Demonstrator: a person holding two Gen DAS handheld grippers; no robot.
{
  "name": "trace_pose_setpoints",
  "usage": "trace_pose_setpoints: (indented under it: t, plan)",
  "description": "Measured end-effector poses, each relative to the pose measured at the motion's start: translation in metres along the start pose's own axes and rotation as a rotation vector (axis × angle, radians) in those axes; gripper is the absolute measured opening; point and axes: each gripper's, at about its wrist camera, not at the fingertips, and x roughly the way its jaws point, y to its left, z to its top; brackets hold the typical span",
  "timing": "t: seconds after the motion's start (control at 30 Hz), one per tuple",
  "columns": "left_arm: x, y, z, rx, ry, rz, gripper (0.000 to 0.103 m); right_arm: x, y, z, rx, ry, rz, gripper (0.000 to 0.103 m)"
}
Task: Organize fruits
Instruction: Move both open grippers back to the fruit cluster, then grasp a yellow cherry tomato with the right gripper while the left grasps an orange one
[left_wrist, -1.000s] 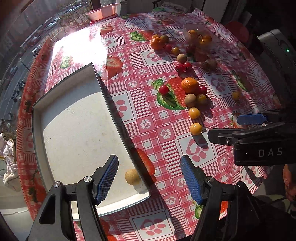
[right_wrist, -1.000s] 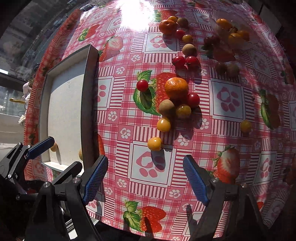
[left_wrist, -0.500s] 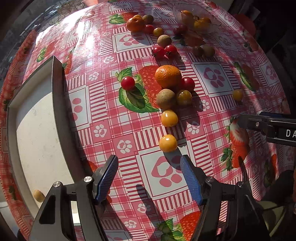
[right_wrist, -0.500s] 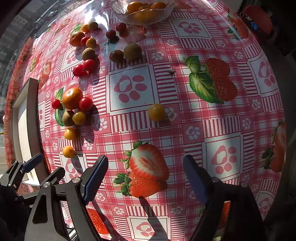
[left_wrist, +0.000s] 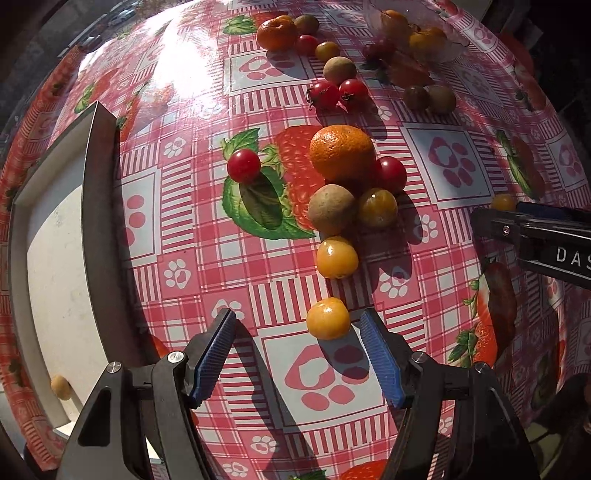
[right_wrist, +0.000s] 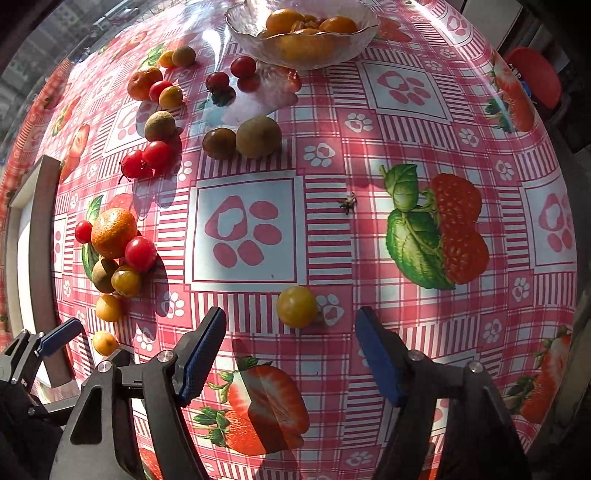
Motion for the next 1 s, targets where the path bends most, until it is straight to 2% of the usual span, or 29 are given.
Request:
trace_pose_setpoints:
  t: [0.07,0.17,0.2,0.23,0.47,0.67,1.0]
  plan:
    - [0.000,-0.001,0.000,-0.006,0.002,0.002,0.070,0.003,0.009,0.007,-0.023,-0.007,-0.026,0.066]
    - [-0.004,-0.008,0.003,0.006,-0.005,-0.006,0.053,0.003,0.021,0.008,-0.039,-0.019,-0.069,0.042]
    - [-0.006,-0.010,0.003,0.017,-0.008,-0.014,0.039,0.003,0.021,0.008,-0.038,-0.023,-0.065,0.028]
    - [-0.008,-0.013,0.003,0.029,-0.007,-0.023,0.024,0.002,0.019,0.009,-0.037,-0.024,-0.060,0.022]
    - [-0.019,-0.007,0.001,-0.011,0.011,-0.130,0.023,-0.012,0.014,0.006,0.006,-0.044,0.041,0.022]
    - [-0.034,0.008,-0.004,-0.023,0.002,-0.152,0.023,-0.030,0.009,-0.011,-0.002,-0.051,0.084,0.022]
    - [-0.053,0.039,-0.014,-0.038,-0.030,-0.165,0.023,-0.047,0.026,-0.030,-0.019,-0.039,0.106,0.022]
